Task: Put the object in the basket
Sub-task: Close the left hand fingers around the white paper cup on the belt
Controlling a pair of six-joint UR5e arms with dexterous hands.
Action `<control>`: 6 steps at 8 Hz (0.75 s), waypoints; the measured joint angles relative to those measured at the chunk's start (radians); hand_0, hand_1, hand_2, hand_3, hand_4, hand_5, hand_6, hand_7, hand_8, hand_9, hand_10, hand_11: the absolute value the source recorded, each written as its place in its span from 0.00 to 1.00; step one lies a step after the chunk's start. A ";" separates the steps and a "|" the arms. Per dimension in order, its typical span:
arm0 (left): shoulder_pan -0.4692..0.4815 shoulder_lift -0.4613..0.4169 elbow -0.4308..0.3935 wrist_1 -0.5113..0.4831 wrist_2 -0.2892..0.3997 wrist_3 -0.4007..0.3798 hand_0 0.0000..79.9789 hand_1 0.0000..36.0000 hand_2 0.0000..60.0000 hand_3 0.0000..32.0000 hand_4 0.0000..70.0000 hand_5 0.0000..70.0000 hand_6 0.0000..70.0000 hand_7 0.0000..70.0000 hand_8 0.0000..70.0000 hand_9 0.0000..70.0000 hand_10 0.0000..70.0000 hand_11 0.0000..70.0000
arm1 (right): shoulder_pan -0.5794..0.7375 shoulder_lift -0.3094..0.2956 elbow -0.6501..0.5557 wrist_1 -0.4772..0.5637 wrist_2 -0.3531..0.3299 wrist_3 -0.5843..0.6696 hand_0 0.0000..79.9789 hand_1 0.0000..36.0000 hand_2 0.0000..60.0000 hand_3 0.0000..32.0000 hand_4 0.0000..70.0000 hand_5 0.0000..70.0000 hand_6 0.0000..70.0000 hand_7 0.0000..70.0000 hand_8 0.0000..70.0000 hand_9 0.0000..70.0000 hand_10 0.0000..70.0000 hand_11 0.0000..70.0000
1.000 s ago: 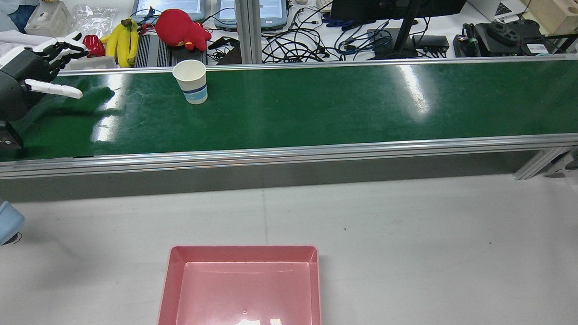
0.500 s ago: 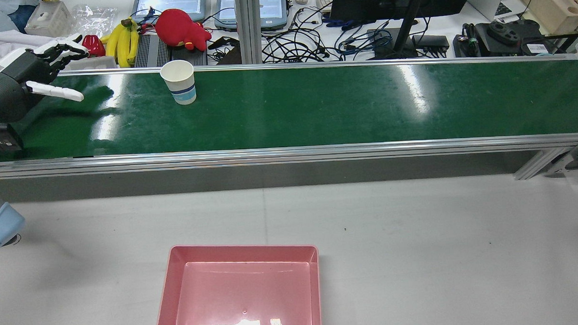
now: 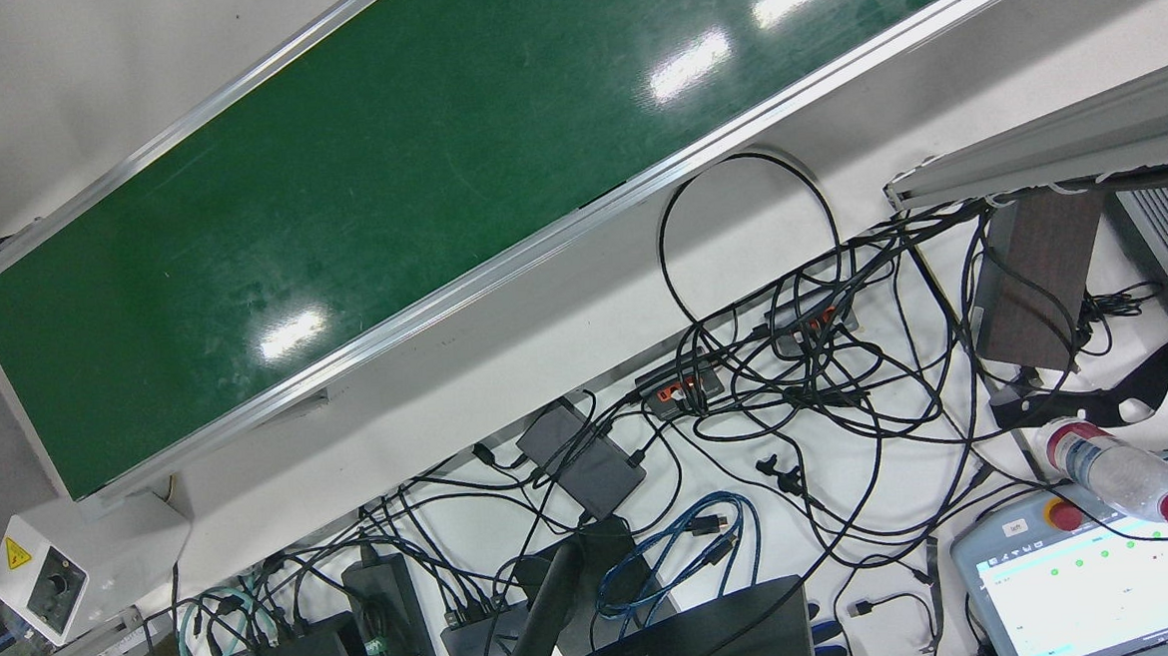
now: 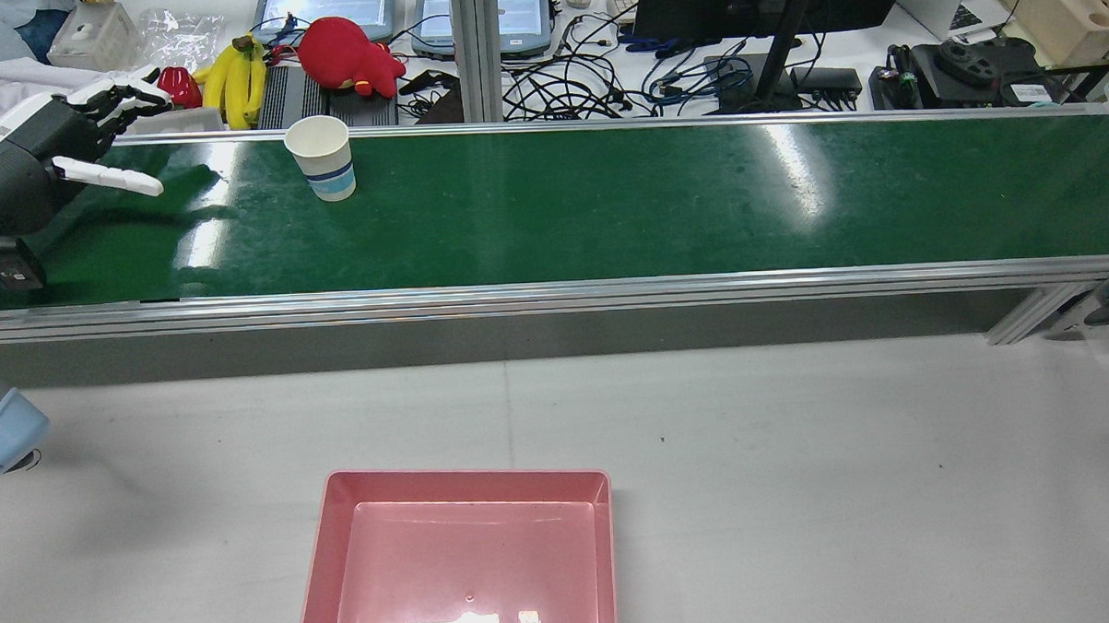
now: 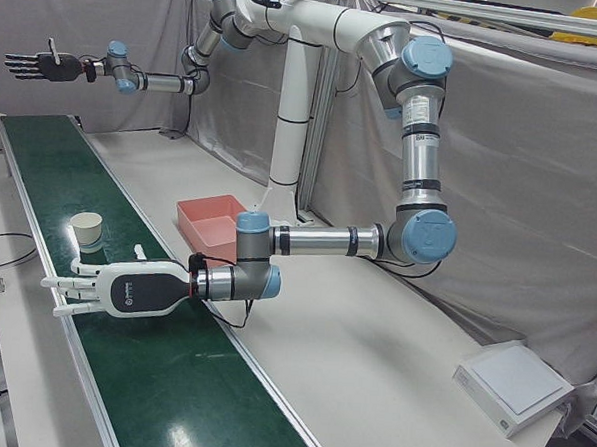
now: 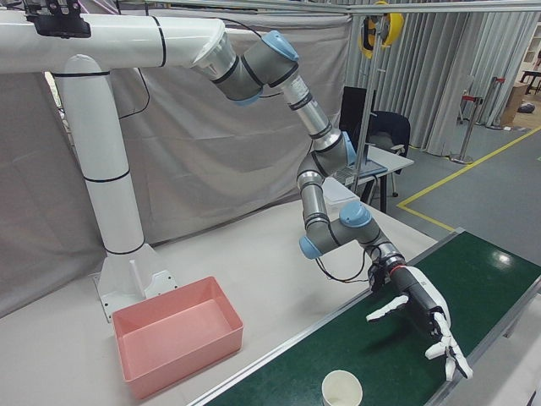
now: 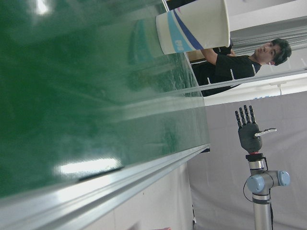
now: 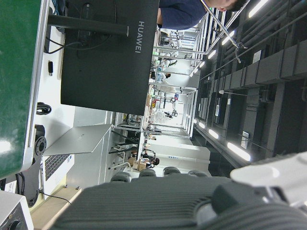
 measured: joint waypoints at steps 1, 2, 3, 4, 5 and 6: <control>0.000 0.000 0.000 0.000 0.000 0.000 0.77 0.64 0.01 0.00 0.27 0.53 0.11 0.10 0.19 0.28 0.00 0.02 | 0.000 0.000 0.000 0.000 0.000 0.000 0.00 0.00 0.00 0.00 0.00 0.00 0.00 0.00 0.00 0.00 0.00 0.00; 0.000 0.000 0.001 0.000 0.000 0.001 0.77 0.64 0.03 0.00 0.27 0.53 0.11 0.10 0.19 0.28 0.00 0.02 | 0.000 0.000 0.000 0.000 0.000 0.000 0.00 0.00 0.00 0.00 0.00 0.00 0.00 0.00 0.00 0.00 0.00 0.00; 0.000 0.001 0.002 -0.001 0.000 0.001 0.77 0.64 0.02 0.00 0.26 0.53 0.11 0.10 0.19 0.27 0.00 0.02 | 0.000 0.000 0.000 0.000 0.000 0.000 0.00 0.00 0.00 0.00 0.00 0.00 0.00 0.00 0.00 0.00 0.00 0.00; 0.001 0.003 0.005 -0.002 -0.001 0.001 0.77 0.64 0.02 0.00 0.26 0.53 0.11 0.10 0.19 0.28 0.00 0.03 | 0.000 0.000 0.000 0.000 0.000 -0.001 0.00 0.00 0.00 0.00 0.00 0.00 0.00 0.00 0.00 0.00 0.00 0.00; 0.001 0.004 0.007 -0.004 -0.001 0.004 0.77 0.65 0.03 0.00 0.26 0.53 0.11 0.10 0.19 0.28 0.00 0.02 | 0.000 0.000 0.000 0.000 0.000 -0.001 0.00 0.00 0.00 0.00 0.00 0.00 0.00 0.00 0.00 0.00 0.00 0.00; 0.001 0.006 0.009 -0.005 -0.001 0.007 0.77 0.64 0.02 0.00 0.27 0.53 0.11 0.10 0.19 0.28 0.00 0.02 | 0.000 0.000 0.000 0.000 0.000 0.000 0.00 0.00 0.00 0.00 0.00 0.00 0.00 0.00 0.00 0.00 0.00 0.00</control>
